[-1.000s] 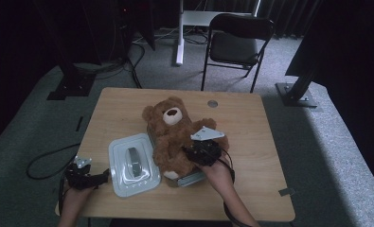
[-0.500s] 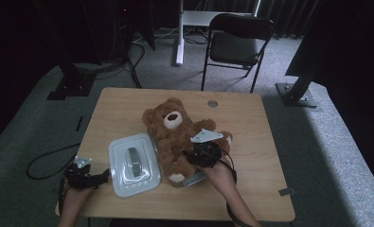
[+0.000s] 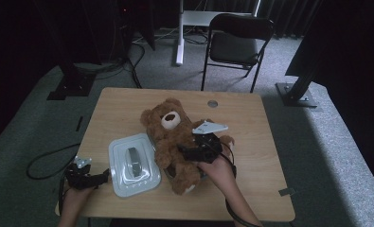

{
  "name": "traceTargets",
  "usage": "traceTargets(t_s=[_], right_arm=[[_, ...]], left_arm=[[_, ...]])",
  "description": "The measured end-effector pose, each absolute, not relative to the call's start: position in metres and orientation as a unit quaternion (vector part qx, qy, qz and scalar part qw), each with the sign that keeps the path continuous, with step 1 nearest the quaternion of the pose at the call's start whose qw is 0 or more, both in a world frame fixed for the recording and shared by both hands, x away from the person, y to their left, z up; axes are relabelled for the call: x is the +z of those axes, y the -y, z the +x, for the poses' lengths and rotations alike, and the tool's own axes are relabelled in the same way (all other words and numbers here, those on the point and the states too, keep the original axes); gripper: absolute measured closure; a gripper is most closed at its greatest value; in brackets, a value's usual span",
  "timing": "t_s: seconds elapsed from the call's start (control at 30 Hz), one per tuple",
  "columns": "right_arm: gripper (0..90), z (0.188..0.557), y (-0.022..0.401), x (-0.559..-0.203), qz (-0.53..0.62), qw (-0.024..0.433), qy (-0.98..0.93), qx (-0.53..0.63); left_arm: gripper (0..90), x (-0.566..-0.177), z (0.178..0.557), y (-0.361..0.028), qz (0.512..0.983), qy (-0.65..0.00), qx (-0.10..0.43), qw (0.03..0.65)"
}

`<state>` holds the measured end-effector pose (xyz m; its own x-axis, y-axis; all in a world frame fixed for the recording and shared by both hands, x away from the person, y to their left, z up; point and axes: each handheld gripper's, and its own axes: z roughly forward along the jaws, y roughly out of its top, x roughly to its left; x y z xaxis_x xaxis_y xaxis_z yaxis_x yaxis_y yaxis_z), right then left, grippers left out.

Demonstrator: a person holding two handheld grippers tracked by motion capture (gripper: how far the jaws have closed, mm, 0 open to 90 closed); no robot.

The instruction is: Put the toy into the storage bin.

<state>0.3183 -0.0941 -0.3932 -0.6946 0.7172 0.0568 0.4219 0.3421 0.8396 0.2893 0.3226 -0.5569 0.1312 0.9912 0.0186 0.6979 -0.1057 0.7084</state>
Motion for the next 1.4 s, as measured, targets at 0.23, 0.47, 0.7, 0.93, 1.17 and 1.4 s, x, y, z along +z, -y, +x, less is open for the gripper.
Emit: traceTargets(t_s=[0.23,0.47,0.7,0.93,1.17,1.4], right_arm=[[21.9,0.327,0.096,-0.369,0.363,0.181,-0.780,0.477],[13.6,0.343,0.086,-0.355,0.366,0.178,-0.779,0.478],[12.0,0.357,0.073,-0.346,0.365,0.173,-0.778,0.481],[12.8,0.370,0.058,-0.343,0.359,0.168,-0.785,0.477],[13.7,0.386,0.047,-0.338,0.363,0.159,-0.783,0.480],[15.2,0.403,0.033,-0.338,0.369,0.151,-0.791,0.464]], left_arm=[[1.7,-0.557,0.289,-0.323,0.698,-0.605,0.259,0.282],[1.7,-0.557,0.289,-0.323,0.698,-0.605,0.259,0.282],[1.8,-0.557,0.289,-0.323,0.698,-0.605,0.259,0.282],[1.8,-0.557,0.289,-0.323,0.698,-0.605,0.259,0.282],[1.8,-0.557,0.289,-0.323,0.699,-0.604,0.259,0.283],[1.8,-0.557,0.289,-0.323,0.699,-0.604,0.258,0.283]])
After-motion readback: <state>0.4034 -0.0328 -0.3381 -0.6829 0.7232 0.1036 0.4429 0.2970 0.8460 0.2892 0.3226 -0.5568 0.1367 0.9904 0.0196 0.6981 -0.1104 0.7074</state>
